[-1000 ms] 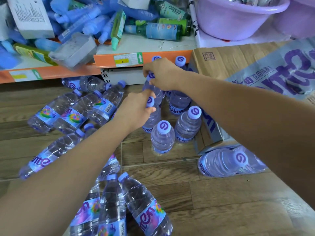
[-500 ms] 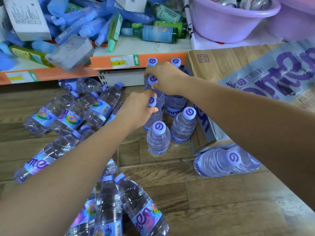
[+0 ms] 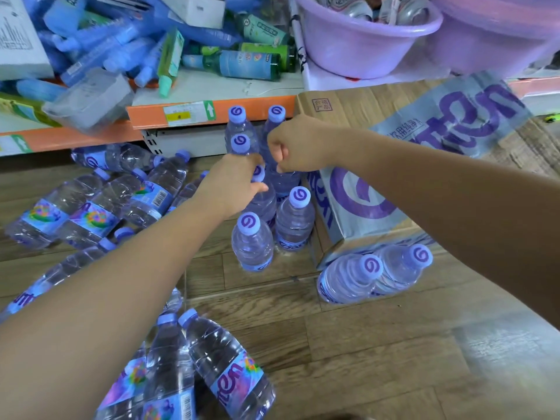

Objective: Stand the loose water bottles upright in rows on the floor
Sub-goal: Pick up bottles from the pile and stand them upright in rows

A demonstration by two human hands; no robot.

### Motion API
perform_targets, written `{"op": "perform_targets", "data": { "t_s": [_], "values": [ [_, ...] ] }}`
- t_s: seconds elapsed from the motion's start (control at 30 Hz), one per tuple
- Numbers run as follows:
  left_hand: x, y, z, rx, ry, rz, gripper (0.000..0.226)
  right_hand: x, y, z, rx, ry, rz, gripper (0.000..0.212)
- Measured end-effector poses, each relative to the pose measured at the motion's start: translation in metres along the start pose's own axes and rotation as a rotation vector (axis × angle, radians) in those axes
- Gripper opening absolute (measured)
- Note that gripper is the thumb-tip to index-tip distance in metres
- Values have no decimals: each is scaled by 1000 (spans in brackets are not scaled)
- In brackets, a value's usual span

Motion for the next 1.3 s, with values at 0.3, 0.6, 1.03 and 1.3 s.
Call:
{"op": "perform_targets", "data": {
  "t_s": [0.3, 0.6, 1.03, 1.3],
  "values": [
    [1, 3, 0, 7, 66, -115, 23, 31, -5, 24, 65, -398, -81, 49],
    [-2, -11, 7, 0, 59, -74, 28, 37, -2, 19, 19, -229, -100, 21],
    [-4, -5, 14, -16, 57, -118, 37, 29, 4, 9, 105, -15, -64, 28],
    [-10, -11, 15, -6, -45, -55, 49, 33, 2, 15, 113, -47, -77, 24]
  ]
}}
Point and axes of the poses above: each hand's wrist, its own z-axis away from the middle knuckle, its own x-axis out of the palm, y = z × x, the point moved 6 cm from there along -z, towards the middle knuckle, and after that the axes turned 7 degrees about -x, right-handed, at the moved point
